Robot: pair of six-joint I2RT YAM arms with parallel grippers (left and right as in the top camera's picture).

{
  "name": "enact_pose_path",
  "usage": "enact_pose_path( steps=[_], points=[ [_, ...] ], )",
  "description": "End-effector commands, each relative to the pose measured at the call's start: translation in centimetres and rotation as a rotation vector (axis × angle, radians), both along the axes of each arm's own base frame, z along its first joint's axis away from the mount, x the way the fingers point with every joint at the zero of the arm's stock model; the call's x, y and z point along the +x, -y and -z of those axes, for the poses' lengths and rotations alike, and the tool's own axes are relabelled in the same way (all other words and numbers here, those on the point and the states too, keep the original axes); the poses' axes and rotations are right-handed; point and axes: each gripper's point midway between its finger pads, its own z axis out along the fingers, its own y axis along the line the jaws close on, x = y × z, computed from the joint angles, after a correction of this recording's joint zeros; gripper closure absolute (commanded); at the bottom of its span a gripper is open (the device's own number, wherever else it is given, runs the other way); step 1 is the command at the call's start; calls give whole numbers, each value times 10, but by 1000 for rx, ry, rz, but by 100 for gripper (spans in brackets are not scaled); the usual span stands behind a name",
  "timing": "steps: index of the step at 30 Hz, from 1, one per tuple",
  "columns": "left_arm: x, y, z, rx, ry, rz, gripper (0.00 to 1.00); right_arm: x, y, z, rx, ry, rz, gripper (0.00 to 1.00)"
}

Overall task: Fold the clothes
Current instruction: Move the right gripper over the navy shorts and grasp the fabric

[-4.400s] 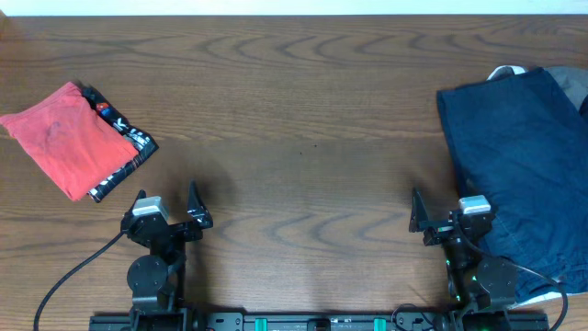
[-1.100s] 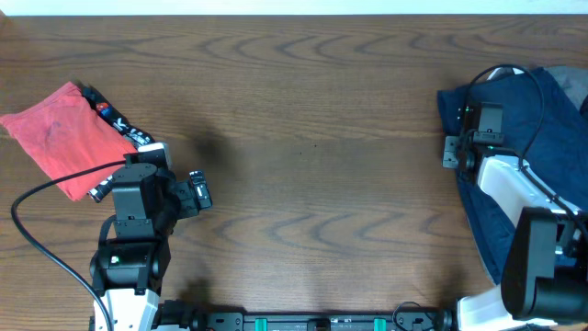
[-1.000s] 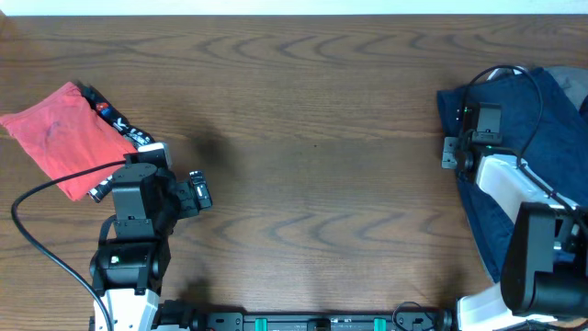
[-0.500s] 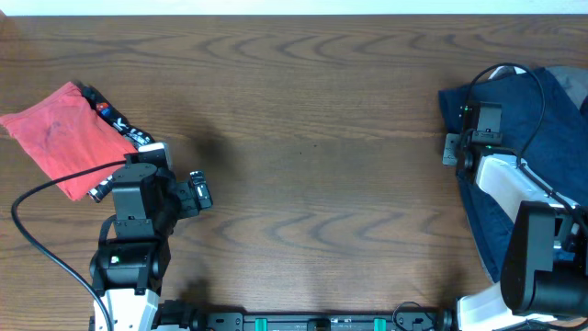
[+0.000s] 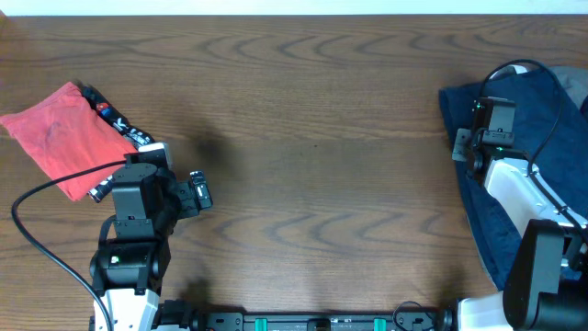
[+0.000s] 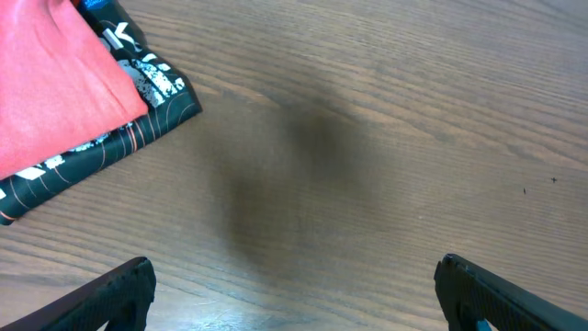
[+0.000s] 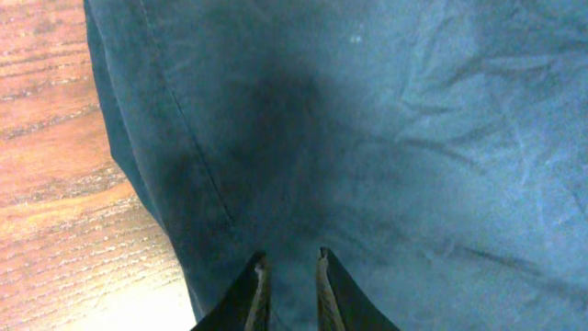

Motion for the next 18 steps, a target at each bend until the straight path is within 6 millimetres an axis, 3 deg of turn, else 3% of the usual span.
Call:
enact_pose_path(
  steps=[1, 3, 7, 12, 18],
  points=[
    [3, -1, -8, 8, 17, 4, 2, 4, 3, -9, 2, 23, 13, 76],
    [3, -1, -8, 8, 17, 4, 2, 6, -8, -6, 53, 24, -24, 62],
    [3, -1, -8, 8, 17, 4, 2, 11, -33, -2, 174, 33, -118, 54],
    [3, -1, -8, 8, 17, 4, 2, 9, -34, 0, 178, 21, -117, 54],
    [3, -1, -8, 8, 17, 4, 2, 5, -21, 10, 139, -5, -46, 59]
  ],
)
